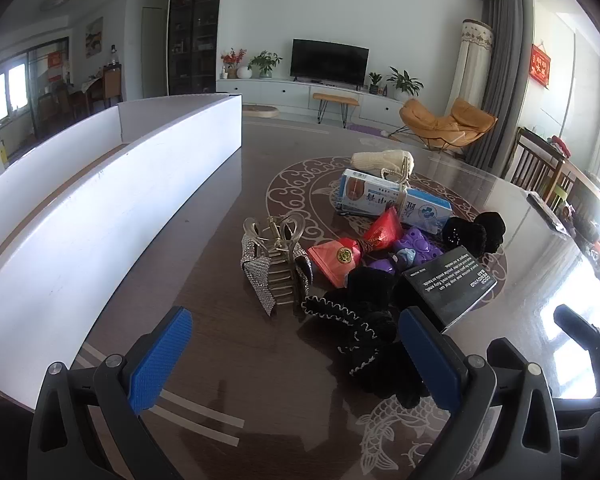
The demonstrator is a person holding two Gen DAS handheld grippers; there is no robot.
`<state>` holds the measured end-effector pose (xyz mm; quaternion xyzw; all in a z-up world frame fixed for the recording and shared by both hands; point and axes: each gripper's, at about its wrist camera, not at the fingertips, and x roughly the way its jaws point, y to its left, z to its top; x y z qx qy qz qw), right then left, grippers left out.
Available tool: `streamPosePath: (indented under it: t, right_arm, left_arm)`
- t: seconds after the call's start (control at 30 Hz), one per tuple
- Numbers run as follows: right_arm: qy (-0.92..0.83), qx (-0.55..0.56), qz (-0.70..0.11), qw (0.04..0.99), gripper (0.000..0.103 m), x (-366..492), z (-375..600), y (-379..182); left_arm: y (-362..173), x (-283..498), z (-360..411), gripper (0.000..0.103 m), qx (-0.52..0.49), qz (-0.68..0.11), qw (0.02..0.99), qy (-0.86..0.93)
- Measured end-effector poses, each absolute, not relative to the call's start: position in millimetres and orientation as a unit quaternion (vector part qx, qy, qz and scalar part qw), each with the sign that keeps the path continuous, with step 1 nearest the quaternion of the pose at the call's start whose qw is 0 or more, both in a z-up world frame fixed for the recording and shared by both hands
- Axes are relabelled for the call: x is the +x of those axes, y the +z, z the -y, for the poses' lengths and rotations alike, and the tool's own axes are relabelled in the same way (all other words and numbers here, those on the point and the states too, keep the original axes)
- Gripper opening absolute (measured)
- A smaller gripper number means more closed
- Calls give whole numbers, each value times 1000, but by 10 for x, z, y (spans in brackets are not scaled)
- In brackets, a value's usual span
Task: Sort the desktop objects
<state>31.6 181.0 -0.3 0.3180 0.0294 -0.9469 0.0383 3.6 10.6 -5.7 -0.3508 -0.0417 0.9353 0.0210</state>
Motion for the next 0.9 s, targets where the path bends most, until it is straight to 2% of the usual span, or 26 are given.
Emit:
streamPosePath:
  t: [0.9]
  right_arm:
    - [-943,319,-69,57,103,171,-1674,-201]
  left_arm:
    - [-81,12,-139,103,-359,33,18,932]
